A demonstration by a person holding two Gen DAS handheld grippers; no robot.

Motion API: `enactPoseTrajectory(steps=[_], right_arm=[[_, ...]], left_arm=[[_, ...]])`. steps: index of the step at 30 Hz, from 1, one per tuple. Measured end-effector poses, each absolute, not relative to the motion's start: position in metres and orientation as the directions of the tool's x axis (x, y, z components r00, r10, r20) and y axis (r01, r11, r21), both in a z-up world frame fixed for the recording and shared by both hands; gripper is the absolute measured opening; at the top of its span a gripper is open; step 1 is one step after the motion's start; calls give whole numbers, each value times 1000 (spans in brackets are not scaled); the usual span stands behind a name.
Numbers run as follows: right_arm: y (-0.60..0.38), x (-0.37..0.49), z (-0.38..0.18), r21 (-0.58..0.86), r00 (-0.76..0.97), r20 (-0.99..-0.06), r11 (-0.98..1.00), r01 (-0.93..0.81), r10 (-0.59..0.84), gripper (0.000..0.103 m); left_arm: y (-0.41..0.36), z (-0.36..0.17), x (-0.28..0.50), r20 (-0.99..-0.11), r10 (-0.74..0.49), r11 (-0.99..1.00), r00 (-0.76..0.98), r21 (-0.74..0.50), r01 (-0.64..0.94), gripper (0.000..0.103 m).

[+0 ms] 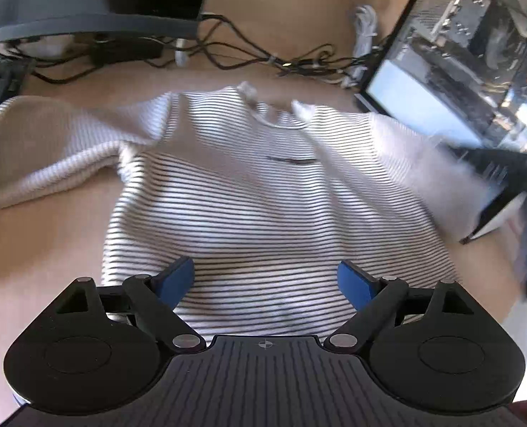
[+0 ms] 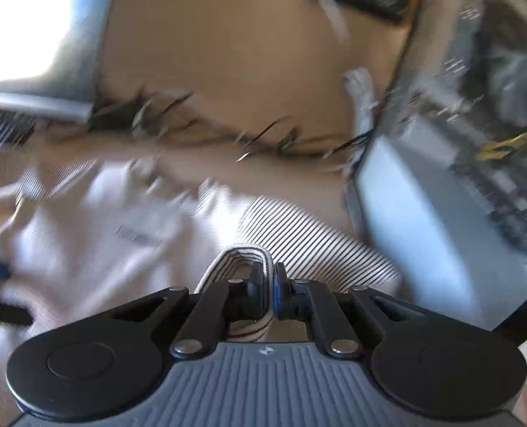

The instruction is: Fold clothes

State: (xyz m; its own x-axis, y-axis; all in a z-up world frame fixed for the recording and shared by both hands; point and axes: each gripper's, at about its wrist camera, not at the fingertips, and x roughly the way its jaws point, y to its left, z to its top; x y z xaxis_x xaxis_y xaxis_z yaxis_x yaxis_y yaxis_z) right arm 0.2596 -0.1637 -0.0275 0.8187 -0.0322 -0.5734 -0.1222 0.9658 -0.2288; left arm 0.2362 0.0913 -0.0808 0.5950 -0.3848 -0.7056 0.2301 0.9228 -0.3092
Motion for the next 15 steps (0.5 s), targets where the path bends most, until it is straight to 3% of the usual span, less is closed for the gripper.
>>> enactPoseTrajectory(steps=[7,8,9,11,13,15], right_arm=[[-184,277,9,-217,871,-481,976,-6,-102,7],[-184,276,9,-204,869,-483,979,4,-104,15],[-184,274,10,-191,868,-485,981,14,-107,32],[-182,269,1,-114,853,-521,993,-26,-38,54],[-177,264,-13,-5,815,-574,995,-95,75,60],[-166,265,-41,117,731,-649,977,-178,211,60]], left_arm=[[110,-78,226,-737,-301,951,605,-277,136,91],[111,-76,226,-733,-315,946,603,-294,137,93],[112,-74,228,-727,-332,939,601,-313,140,97],[110,-67,238,-684,-385,919,619,-348,186,97],[106,-58,252,-639,-426,901,641,-363,237,100],[102,-54,272,-606,-444,893,659,-359,272,100]])
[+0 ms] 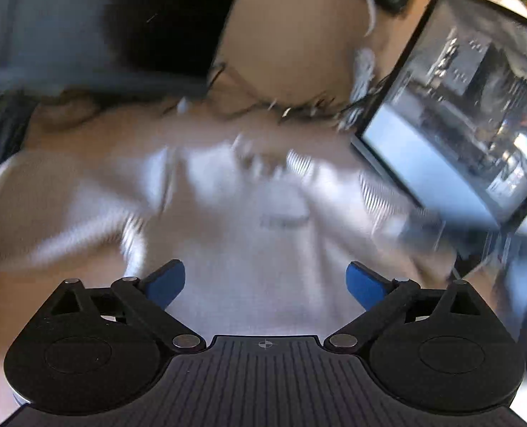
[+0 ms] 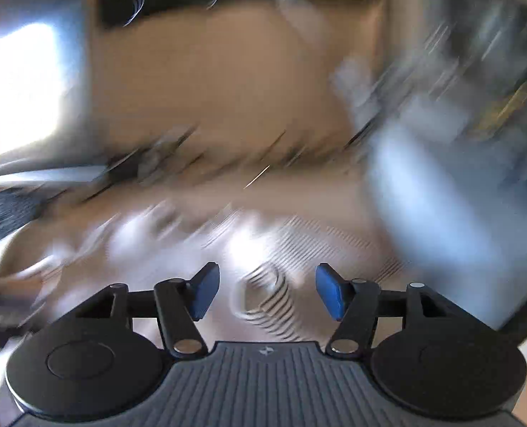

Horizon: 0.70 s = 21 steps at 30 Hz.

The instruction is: Fold clothes

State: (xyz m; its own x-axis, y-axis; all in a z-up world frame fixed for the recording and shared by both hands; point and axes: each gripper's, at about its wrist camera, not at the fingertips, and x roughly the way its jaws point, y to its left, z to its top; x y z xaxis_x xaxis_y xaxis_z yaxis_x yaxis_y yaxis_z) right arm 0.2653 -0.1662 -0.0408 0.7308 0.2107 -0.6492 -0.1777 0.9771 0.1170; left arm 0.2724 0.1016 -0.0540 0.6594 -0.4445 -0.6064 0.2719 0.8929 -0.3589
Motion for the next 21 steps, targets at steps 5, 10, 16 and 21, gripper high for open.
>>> enactPoseTrajectory(steps=[5,10,16,21], right_arm=[[-141,272,-89,162,636,-712,952,-261,295,63],[-141,274,-94,46,660,-727,972,-231,191,72],[-142,267,-104,49,655,-727,967,-250,206,102],[-121,257,-110,3,670,-719,965,-264,185,103]], left_arm=[[102,-76,320,-659,-455,883,599,-419,210,101],[103,-84,308,-671,-369,928,643,-309,210,101],[116,-82,295,-685,-328,943,650,-280,180,101],[120,-81,278,-699,-261,965,665,-214,153,101]])
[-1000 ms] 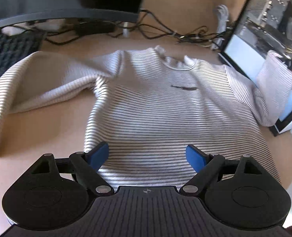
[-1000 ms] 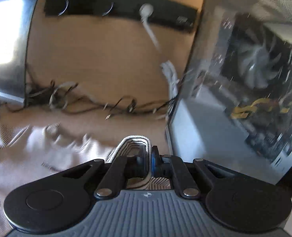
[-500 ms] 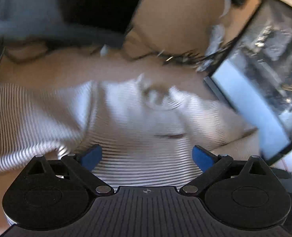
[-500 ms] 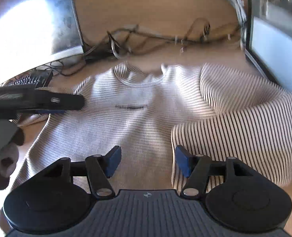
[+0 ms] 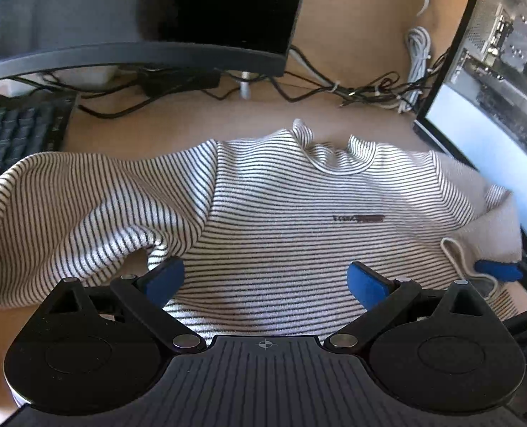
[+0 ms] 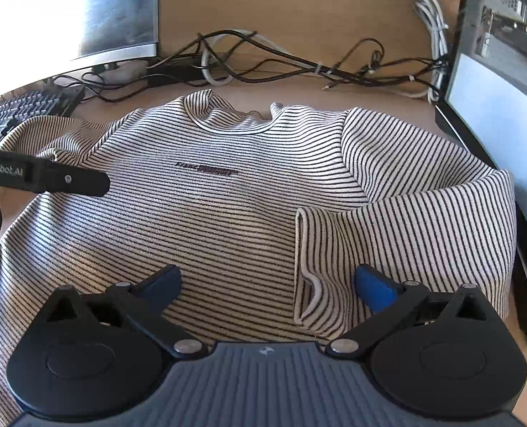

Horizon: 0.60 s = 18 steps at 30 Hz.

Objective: Fold clothes
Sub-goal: 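Grasp a sleeve cuff with the left gripper and lift it up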

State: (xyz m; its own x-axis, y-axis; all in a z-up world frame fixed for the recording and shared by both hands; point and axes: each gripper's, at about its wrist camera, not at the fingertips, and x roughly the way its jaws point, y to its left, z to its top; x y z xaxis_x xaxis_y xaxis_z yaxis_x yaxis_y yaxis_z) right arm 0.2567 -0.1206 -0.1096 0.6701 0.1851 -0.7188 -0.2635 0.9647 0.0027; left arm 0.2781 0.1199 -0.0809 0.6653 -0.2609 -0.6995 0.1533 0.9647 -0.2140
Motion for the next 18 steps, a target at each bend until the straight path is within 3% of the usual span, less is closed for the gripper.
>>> enactPoseTrajectory(steps=[5,8,16,17,18], right_arm=[[-126,260,-105,-9,656,-727,952,-307,205,103],[-132,254,-96,-110,711,-695,960,-258,112,89],[-137,231,-101,-291,750,-659,898,-329,61,85],[-133,230,-103,-307,764,-642,893,-329,61,69],[-132,234,-101,-295,761,-645,896,-332,70,23]], left_arm=[[115,-81,276,-700,-241,970,672,-186,153,103],[111,-81,276,-702,-226,974,676,-175,144,103],[112,-82,270,-667,-233,970,707,-212,119,103],[111,-81,270,-670,-235,970,704,-212,122,103],[111,-78,271,-676,-248,965,694,-231,120,103]])
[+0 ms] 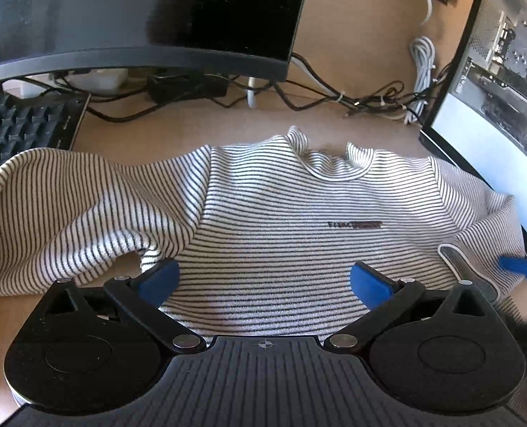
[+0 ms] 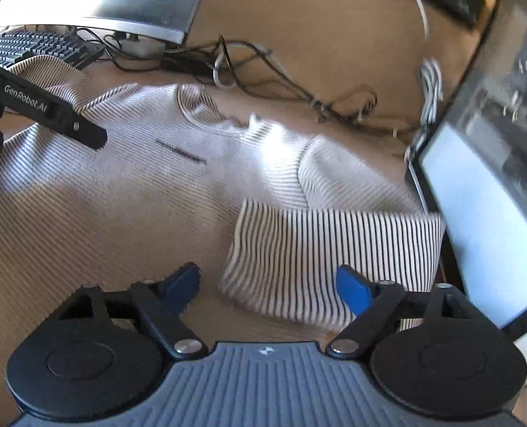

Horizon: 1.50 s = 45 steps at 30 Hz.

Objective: Fold clothes
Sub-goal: 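Grasp a sleeve cuff with the left gripper and lift it up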

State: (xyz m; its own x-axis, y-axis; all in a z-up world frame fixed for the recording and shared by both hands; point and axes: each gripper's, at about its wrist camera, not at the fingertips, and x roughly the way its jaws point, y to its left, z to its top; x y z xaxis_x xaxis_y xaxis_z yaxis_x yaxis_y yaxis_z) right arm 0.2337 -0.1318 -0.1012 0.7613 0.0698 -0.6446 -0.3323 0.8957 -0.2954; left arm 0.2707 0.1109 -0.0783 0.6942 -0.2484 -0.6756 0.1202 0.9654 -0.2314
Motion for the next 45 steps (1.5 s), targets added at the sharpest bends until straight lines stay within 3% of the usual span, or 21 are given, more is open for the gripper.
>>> enactPoseTrajectory(steps=[1,3,5,8,12,16,21,26,31,37,42,44,45], right_arm=[[-132,240,-98,-262,747,-660,904,-337,86,9],[-139,248,-80,-269,772,-632,915,-301,68,4],[-150,255,-55,-295,816,-576,923,-247,34,4],[-179,260,10,-254,893,-450,957,-141,12,4],[-222,264,84,-11,943,-329,999,-53,46,4],[-231,262,118,184,952,-262,977,-110,157,4],[-204,275,126,277,912,-278,935,-223,300,4],[-165,282,125,250,867,-295,909,-335,401,4],[-148,284,124,234,823,-332,886,-401,460,4],[-138,285,127,196,797,-360,874,-444,486,4],[-136,284,122,193,788,-367,869,-455,494,4],[-137,282,120,203,787,-365,867,-454,497,4],[-138,281,119,207,786,-365,867,-454,499,4]], left_arm=[[111,-75,271,-680,-265,960,684,-254,119,103],[108,-60,265,-676,-345,928,651,-352,126,103],[105,-44,259,-664,-419,889,619,-439,131,103],[82,-14,238,-652,-394,911,647,-369,184,103],[63,-1,220,-628,-419,906,656,-333,260,103],[59,5,215,-602,-428,903,674,-309,298,103],[49,30,212,-503,-418,908,757,-194,373,103],[26,63,216,-367,-412,900,834,-18,436,103],[13,75,233,-362,-410,903,837,-30,430,103],[-16,79,241,-337,-372,901,865,94,424,103],[-20,79,255,-338,-358,907,870,93,410,102],[-18,78,258,-335,-358,907,872,97,409,94],[-17,78,260,-338,-358,907,871,96,410,81]])
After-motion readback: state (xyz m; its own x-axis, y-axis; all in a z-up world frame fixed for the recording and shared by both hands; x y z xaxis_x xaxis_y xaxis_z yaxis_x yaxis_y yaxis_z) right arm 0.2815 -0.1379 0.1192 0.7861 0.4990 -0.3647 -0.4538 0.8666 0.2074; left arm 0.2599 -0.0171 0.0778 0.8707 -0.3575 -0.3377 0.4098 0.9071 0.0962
